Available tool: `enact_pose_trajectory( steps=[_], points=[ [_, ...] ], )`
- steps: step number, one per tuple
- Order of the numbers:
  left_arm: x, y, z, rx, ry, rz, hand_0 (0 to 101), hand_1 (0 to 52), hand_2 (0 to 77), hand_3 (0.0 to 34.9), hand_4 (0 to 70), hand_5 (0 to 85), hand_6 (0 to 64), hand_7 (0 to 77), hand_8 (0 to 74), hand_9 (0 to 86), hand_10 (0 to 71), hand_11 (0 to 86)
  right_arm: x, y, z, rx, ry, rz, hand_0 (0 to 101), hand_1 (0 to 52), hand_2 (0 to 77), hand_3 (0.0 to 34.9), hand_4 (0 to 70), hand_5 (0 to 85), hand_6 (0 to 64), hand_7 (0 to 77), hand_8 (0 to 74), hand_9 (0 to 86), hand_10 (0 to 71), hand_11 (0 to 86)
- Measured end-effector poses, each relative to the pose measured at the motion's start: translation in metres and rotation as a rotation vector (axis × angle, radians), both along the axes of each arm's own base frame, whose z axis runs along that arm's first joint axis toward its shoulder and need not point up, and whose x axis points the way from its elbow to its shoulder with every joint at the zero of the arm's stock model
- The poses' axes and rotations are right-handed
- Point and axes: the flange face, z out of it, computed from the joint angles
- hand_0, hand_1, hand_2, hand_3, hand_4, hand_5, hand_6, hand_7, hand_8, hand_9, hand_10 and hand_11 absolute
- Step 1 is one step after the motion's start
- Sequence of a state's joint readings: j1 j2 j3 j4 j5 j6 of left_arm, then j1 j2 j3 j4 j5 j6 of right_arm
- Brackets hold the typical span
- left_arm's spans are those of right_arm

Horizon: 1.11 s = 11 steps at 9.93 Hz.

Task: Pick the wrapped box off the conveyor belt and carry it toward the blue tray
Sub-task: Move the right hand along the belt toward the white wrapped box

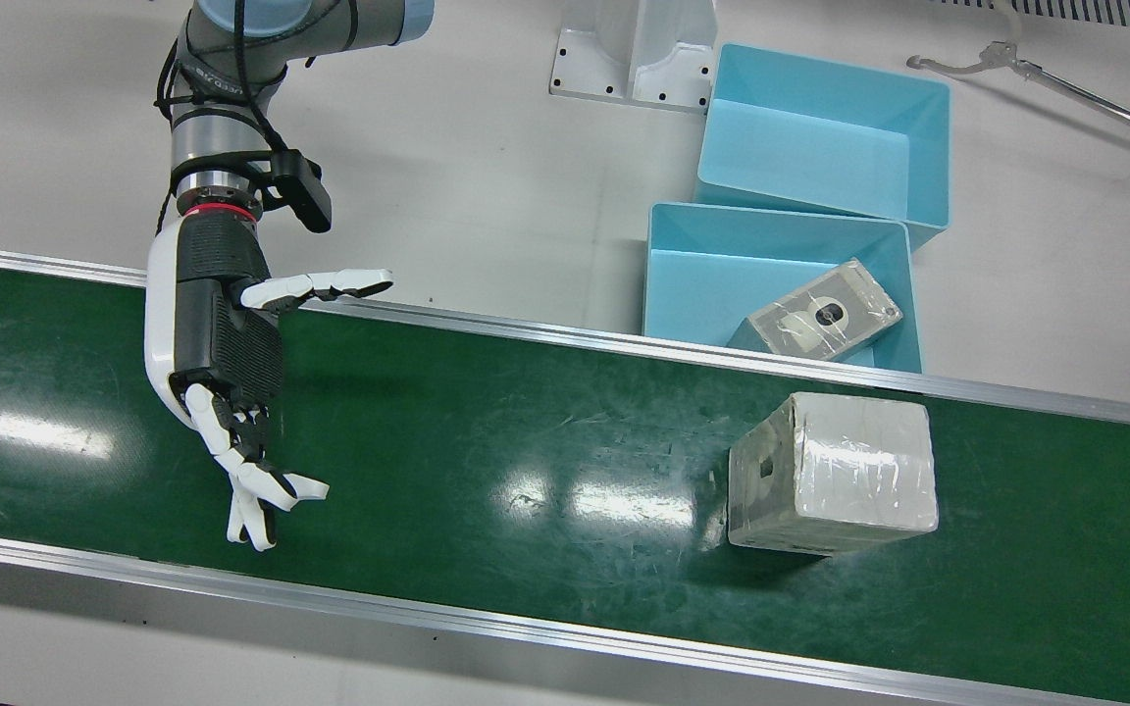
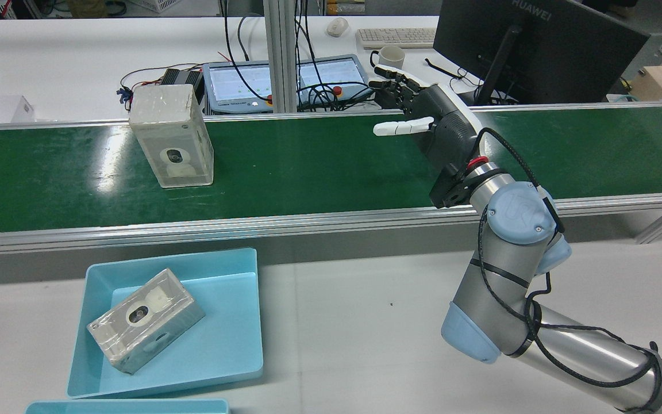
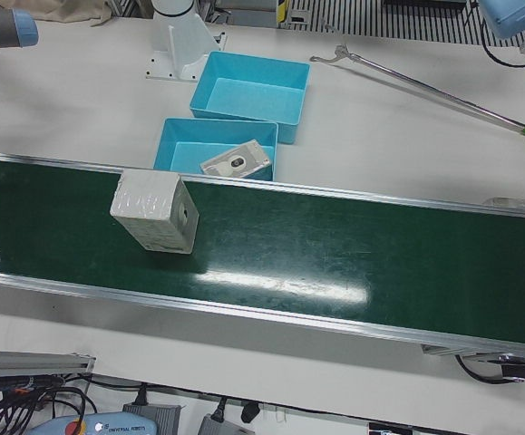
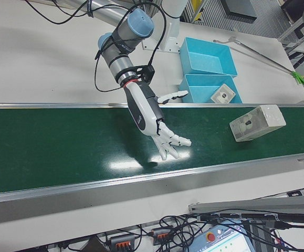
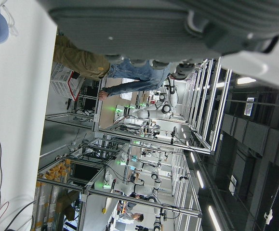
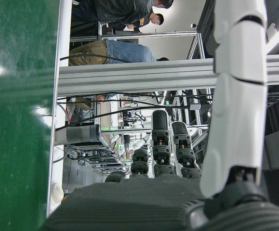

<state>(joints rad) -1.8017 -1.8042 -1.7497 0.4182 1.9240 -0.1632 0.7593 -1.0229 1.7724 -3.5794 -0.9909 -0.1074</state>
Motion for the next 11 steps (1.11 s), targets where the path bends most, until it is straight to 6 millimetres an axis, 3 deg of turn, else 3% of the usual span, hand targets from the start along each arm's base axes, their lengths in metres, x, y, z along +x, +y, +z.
enact_pose_trajectory(
  steps=[11],
  points=[
    [0.0000, 0.0000, 0.0000, 0.000, 0.000, 0.000, 0, 0.0, 0.5, 0.0, 0.5, 1.1, 0.5, 0.5, 0.5, 0.0, 0.5, 0.5, -0.0008, -0.0010, -0.0026, 0.002, -0.001, 0.000, 47, 12.0, 9.3, 0.0, 16.4, 15.3, 10.9, 26.7, 6.0, 10.4, 0.0, 1.1]
  ],
)
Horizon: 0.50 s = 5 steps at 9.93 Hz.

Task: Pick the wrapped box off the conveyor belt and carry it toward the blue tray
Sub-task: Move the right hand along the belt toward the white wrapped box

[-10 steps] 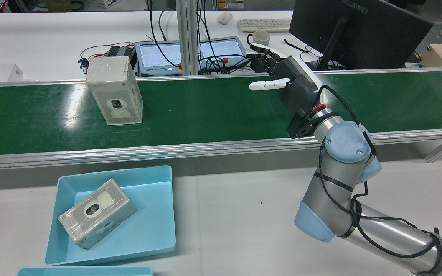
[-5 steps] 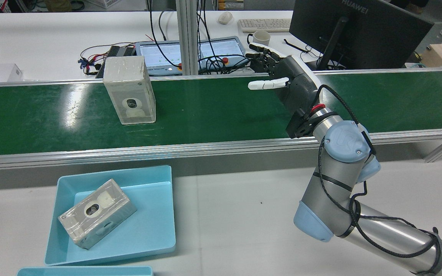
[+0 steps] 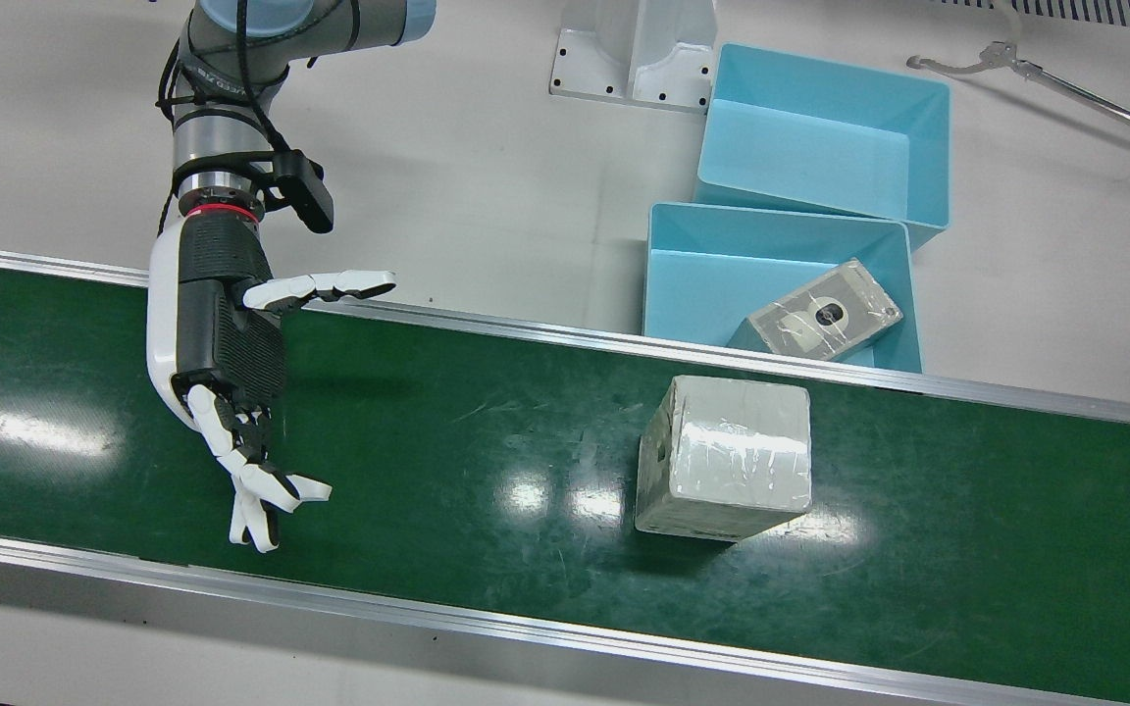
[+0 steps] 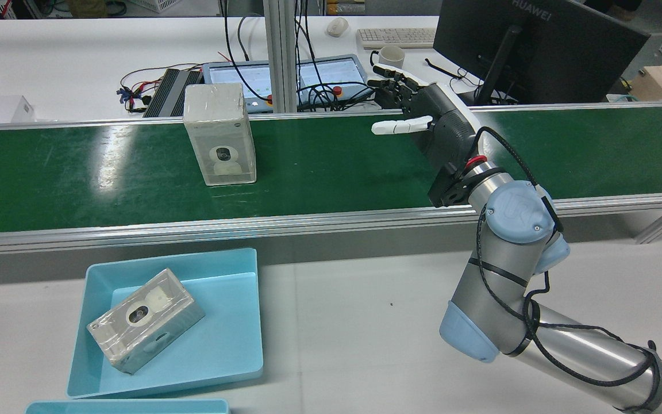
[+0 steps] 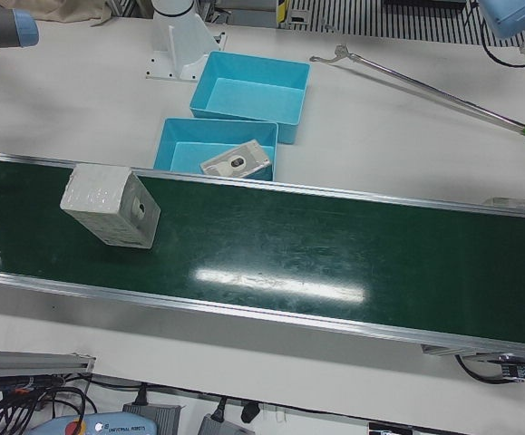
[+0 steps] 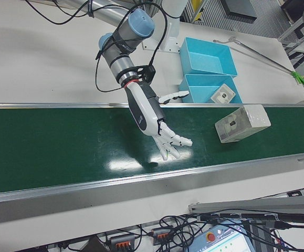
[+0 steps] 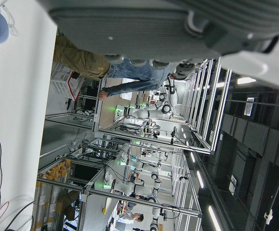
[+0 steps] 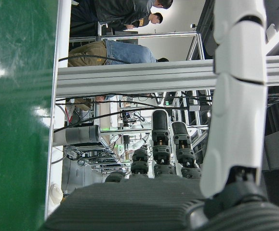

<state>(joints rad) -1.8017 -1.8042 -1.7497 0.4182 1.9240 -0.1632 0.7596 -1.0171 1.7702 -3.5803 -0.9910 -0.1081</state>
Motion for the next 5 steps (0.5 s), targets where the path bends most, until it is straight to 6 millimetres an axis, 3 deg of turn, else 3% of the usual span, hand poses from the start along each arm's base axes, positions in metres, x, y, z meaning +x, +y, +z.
enact_pose_trajectory(
  steps=[5],
  points=[
    [0.0000, 0.0000, 0.0000, 0.000, 0.000, 0.000, 0, 0.0, 0.5, 0.0, 0.5, 1.1, 0.5, 0.5, 0.5, 0.5, 0.5, 0.5, 0.0004, -0.0002, -0.0001, 0.000, 0.001, 0.001, 47, 12.0, 9.3, 0.0, 16.4, 15.3, 10.9, 26.7, 6.0, 10.4, 0.0, 1.1]
  ],
)
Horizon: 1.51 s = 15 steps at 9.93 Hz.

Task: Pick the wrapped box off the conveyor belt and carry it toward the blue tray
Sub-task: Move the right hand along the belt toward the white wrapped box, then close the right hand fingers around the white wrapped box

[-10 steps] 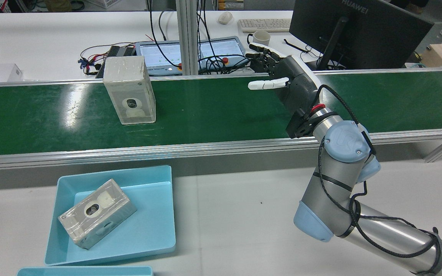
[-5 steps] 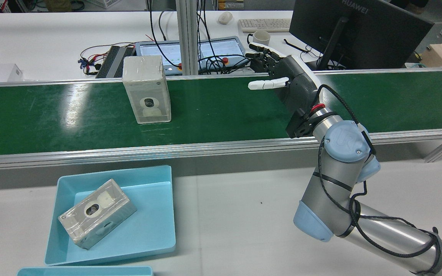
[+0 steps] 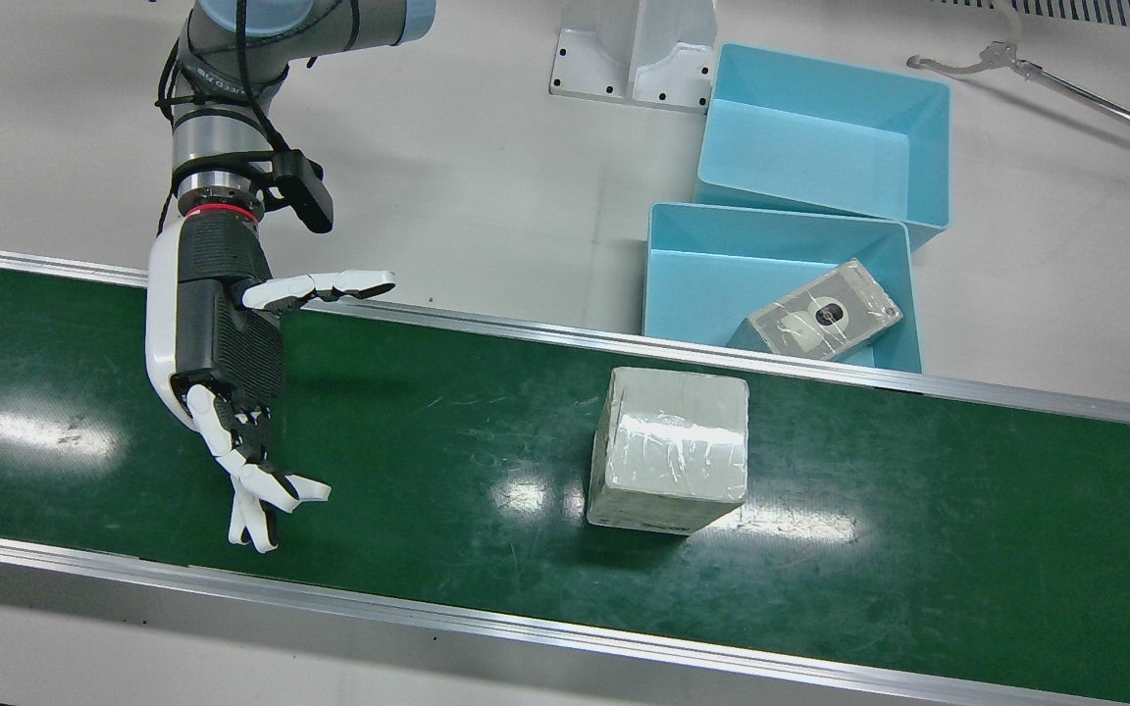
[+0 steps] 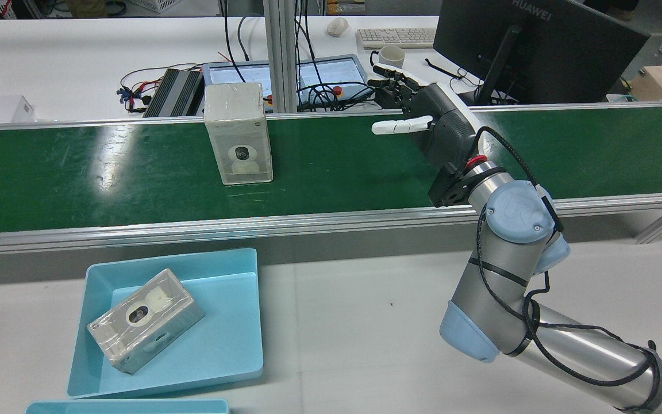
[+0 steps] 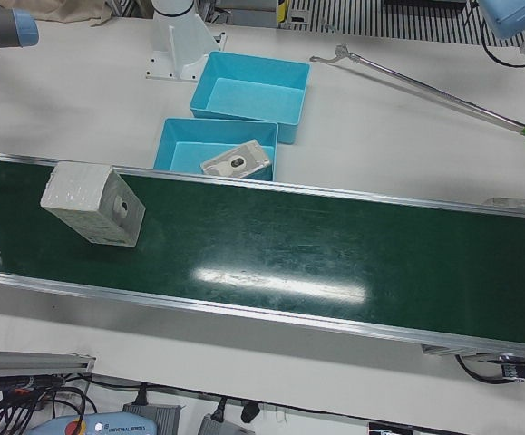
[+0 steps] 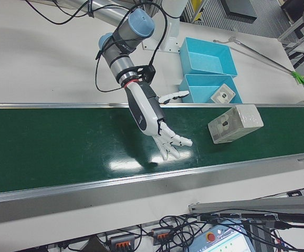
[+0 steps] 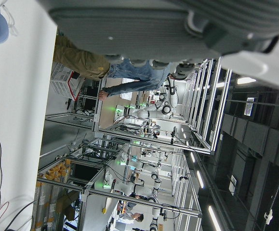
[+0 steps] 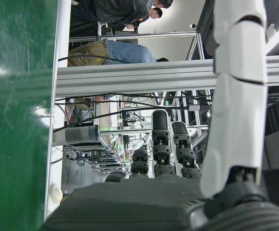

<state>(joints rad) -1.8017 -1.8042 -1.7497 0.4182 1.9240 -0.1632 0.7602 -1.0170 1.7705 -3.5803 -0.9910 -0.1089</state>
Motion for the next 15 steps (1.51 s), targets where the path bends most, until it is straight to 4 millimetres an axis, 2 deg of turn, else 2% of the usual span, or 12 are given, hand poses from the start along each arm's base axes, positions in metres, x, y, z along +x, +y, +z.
enact_pose_trajectory(
  steps=[8, 9, 11, 12, 14, 15],
  points=[
    [0.000, 0.000, 0.000, 0.000, 0.000, 0.000, 0, 0.0, 0.5, 0.0, 0.0, 1.1, 0.0, 0.5, 0.5, 0.0, 0.0, 0.5, -0.012, -0.001, 0.008, -0.015, 0.017, -0.012, 47, 12.0, 9.3, 0.0, 15.3, 15.3, 10.9, 26.7, 6.5, 10.4, 0.0, 1.1],
    [0.000, 0.000, 0.000, 0.000, 0.000, 0.000, 0, 0.0, 0.5, 0.0, 0.0, 1.1, 0.0, 0.5, 0.5, 0.0, 0.0, 0.5, -0.015, -0.002, 0.004, -0.012, 0.015, -0.013, 47, 15.8, 10.9, 0.0, 15.3, 15.3, 10.9, 26.7, 2.2, 9.8, 0.0, 1.1],
    [0.000, 0.000, 0.000, 0.000, 0.000, 0.000, 0, 0.0, 0.5, 0.0, 0.5, 1.1, 0.5, 0.5, 0.5, 0.5, 0.5, 0.5, -0.022, -0.008, -0.009, -0.004, 0.009, -0.015, 48, 15.8, 11.4, 0.0, 12.5, 15.3, 10.4, 25.6, 4.9, 8.7, 0.0, 1.1],
    [0.000, 0.000, 0.000, 0.000, 0.000, 0.000, 0, 0.0, 0.5, 0.0, 0.5, 1.1, 0.5, 0.5, 0.5, 0.5, 0.5, 0.5, -0.027, -0.011, -0.014, -0.002, 0.008, -0.017, 49, 15.8, 12.0, 0.0, 12.5, 15.8, 6.5, 20.7, 4.9, 6.0, 0.0, 1.1],
    [0.000, 0.000, 0.000, 0.000, 0.000, 0.000, 0, 0.0, 0.5, 0.0, 0.5, 1.1, 0.5, 0.5, 0.5, 0.0, 0.5, 0.5, -0.037, -0.012, -0.019, -0.002, 0.009, -0.025, 49, 15.8, 11.4, 0.0, 10.4, 14.7, 7.1, 20.2, 3.3, 6.0, 0.0, 1.1],
    [0.000, 0.000, 0.000, 0.000, 0.000, 0.000, 0, 0.0, 0.5, 0.0, 0.5, 1.1, 0.5, 0.5, 0.5, 0.0, 0.5, 0.5, -0.043, -0.013, -0.020, -0.004, 0.012, -0.031, 49, 14.2, 10.4, 0.0, 9.8, 14.2, 7.1, 18.5, 3.3, 5.4, 0.0, 1.1]
  ],
)
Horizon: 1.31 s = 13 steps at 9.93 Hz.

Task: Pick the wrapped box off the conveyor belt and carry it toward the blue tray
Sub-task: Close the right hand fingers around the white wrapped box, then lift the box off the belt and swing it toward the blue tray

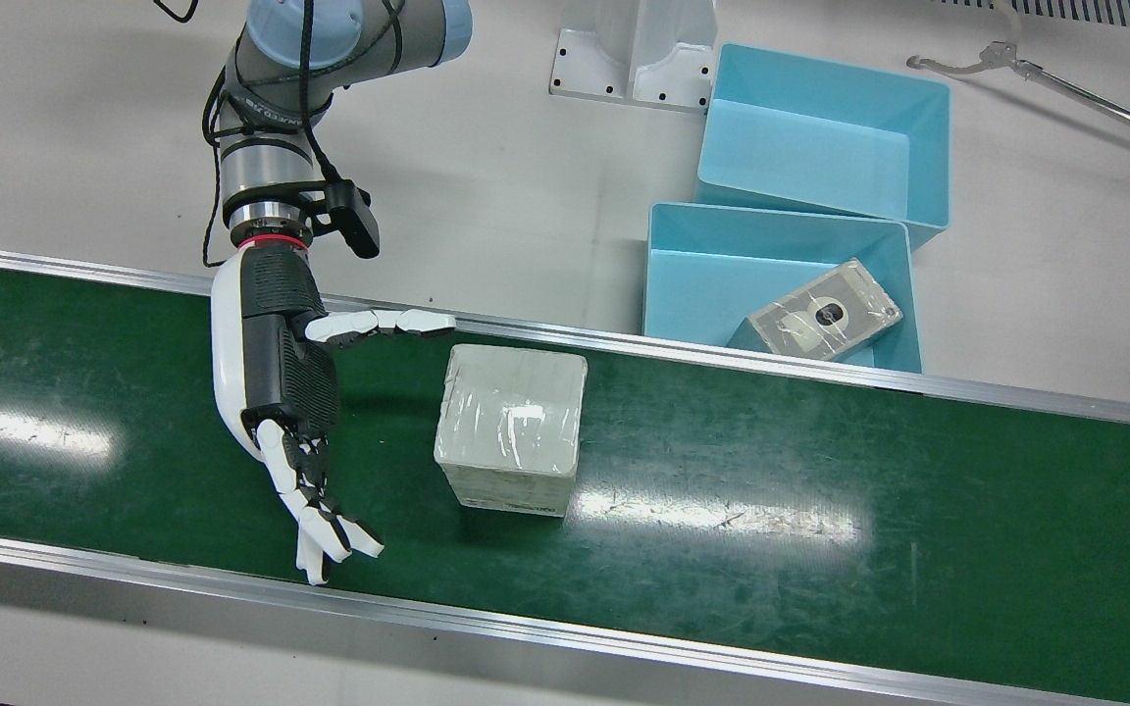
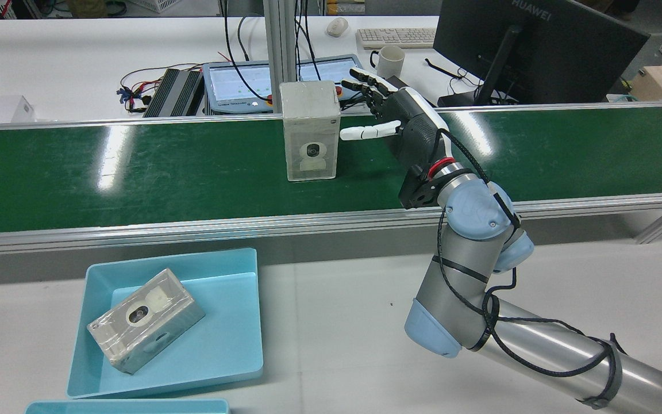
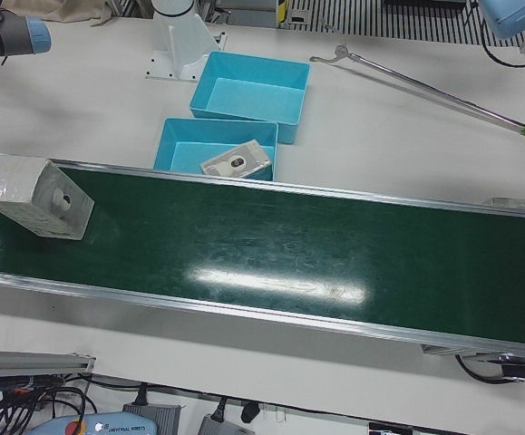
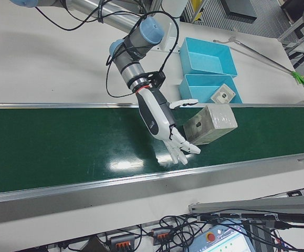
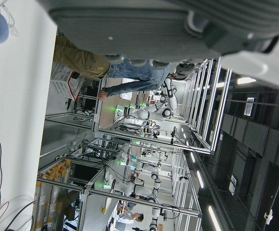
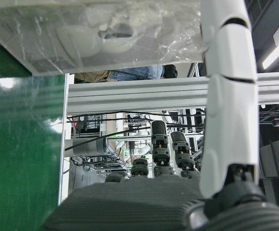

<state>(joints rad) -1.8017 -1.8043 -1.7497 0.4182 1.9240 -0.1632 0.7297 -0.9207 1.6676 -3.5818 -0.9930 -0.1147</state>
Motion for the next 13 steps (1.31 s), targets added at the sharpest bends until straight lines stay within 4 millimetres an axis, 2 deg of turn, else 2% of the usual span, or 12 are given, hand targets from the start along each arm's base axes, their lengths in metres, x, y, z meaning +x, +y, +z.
enact_pose_trajectory(
  steps=[1, 2, 3, 4, 5, 6, 7, 8, 9, 10, 11, 13],
  points=[
    [0.000, 0.000, 0.000, 0.000, 0.000, 0.000, 0, 0.0, 0.5, 0.0, 0.5, 1.1, 0.5, 0.5, 0.5, 0.0, 0.5, 0.5, -0.007, -0.001, -0.003, -0.001, 0.001, -0.006, 49, 14.2, 10.4, 1.5, 8.2, 13.1, 5.5, 17.5, 3.3, 4.9, 0.0, 1.1],
    [0.000, 0.000, 0.000, 0.000, 0.000, 0.000, 0, 0.0, 0.5, 0.0, 0.5, 1.1, 0.5, 0.5, 0.5, 0.0, 0.5, 0.5, -0.016, -0.002, -0.007, -0.001, 0.001, -0.014, 48, 14.2, 10.4, 5.2, 7.6, 10.9, 4.9, 17.5, 2.2, 2.7, 0.0, 1.1],
    [0.000, 0.000, 0.000, 0.000, 0.000, 0.000, 0, 0.0, 0.5, 0.0, 0.5, 1.1, 0.5, 0.5, 0.5, 0.0, 0.5, 0.5, -0.025, -0.003, -0.013, -0.001, 0.001, -0.021, 48, 14.2, 10.4, 5.2, 7.6, 10.9, 4.9, 17.5, 2.2, 2.7, 0.0, 1.1],
    [0.000, 0.000, 0.000, 0.000, 0.000, 0.000, 0, 0.0, 0.5, 0.0, 0.0, 1.1, 0.5, 0.5, 0.5, 0.5, 0.5, 0.0, -0.034, -0.005, -0.020, 0.000, 0.000, -0.028, 49, 15.8, 13.6, 8.3, 6.5, 11.5, 3.8, 16.4, 2.2, 4.4, 0.0, 1.1],
    [0.000, 0.000, 0.000, 0.000, 0.000, 0.000, 0, 0.0, 0.5, 0.0, 0.5, 1.1, 0.5, 0.5, 0.5, 0.5, 0.5, 0.0, -0.042, -0.008, -0.027, 0.002, -0.001, -0.032, 51, 20.7, 16.4, 16.6, 8.7, 20.2, 3.8, 16.4, 7.1, 9.8, 0.0, 1.1],
    [0.000, 0.000, 0.000, 0.000, 0.000, 0.000, 0, 0.0, 0.5, 0.0, 0.5, 1.1, 0.5, 0.5, 0.5, 0.5, 0.5, 0.0, -0.047, -0.010, -0.033, 0.003, -0.004, -0.034, 51, 20.7, 16.4, 16.6, 8.7, 20.2, 3.8, 16.4, 7.1, 9.8, 0.0, 1.1],
    [0.000, 0.000, 0.000, 0.000, 0.000, 0.000, 0, 0.0, 0.5, 0.0, 0.0, 1.1, 0.5, 0.5, 0.5, 0.5, 0.0, 0.5, -0.051, -0.011, -0.037, 0.004, -0.006, -0.035, 58, 28.4, 21.8, 13.1, 22.9, 31.6, 18.5, 33.8, 25.1, 24.5, 10.9, 1.1],
    [0.000, 0.000, 0.000, 0.000, 0.000, 0.000, 0, 0.0, 0.5, 0.0, 0.5, 1.1, 0.0, 0.5, 0.5, 0.0, 0.5, 0.5, -0.053, -0.010, -0.040, 0.003, -0.005, -0.035, 58, 28.4, 21.8, 13.1, 22.9, 31.6, 18.5, 33.8, 25.1, 24.5, 10.9, 1.1],
    [0.000, 0.000, 0.000, 0.000, 0.000, 0.000, 0, 0.0, 0.5, 0.0, 0.5, 1.1, 0.0, 0.5, 0.5, 0.0, 0.5, 0.5, -0.054, -0.010, -0.043, 0.004, -0.008, -0.035, 59, 23.5, 23.5, 9.7, 27.3, 34.9, 21.8, 37.1, 32.7, 31.1, 19.6, 1.1],
    [0.000, 0.000, 0.000, 0.000, 0.000, 0.000, 0, 0.0, 0.5, 0.0, 0.5, 1.1, 0.5, 0.5, 0.5, 0.0, 0.5, 0.5, -0.054, -0.008, -0.053, 0.013, -0.018, -0.036, 53, 9.3, 28.4, 2.0, 34.9, 41.5, 30.5, 45.8, 38.2, 34.9, 30.0, 6.0],
    [0.000, 0.000, 0.000, 0.000, 0.000, 0.000, 0, 0.0, 0.5, 0.0, 0.5, 1.1, 0.5, 0.5, 0.5, 0.0, 0.5, 0.5, -0.052, -0.004, -0.068, 0.026, -0.032, -0.038, 53, 9.3, 28.4, 2.0, 34.9, 41.5, 30.5, 45.8, 43.1, 39.8, 38.2, 16.4],
    [0.000, 0.000, 0.000, 0.000, 0.000, 0.000, 0, 0.0, 0.5, 0.0, 0.5, 1.1, 0.5, 0.5, 0.5, 0.0, 0.5, 0.5, -0.047, 0.011, -0.117, 0.063, -0.074, -0.047, 50, 6.0, 28.9, 0.0, 36.0, 44.7, 34.9, 51.8, 48.5, 45.8, 53.5, 32.2]
  ],
)
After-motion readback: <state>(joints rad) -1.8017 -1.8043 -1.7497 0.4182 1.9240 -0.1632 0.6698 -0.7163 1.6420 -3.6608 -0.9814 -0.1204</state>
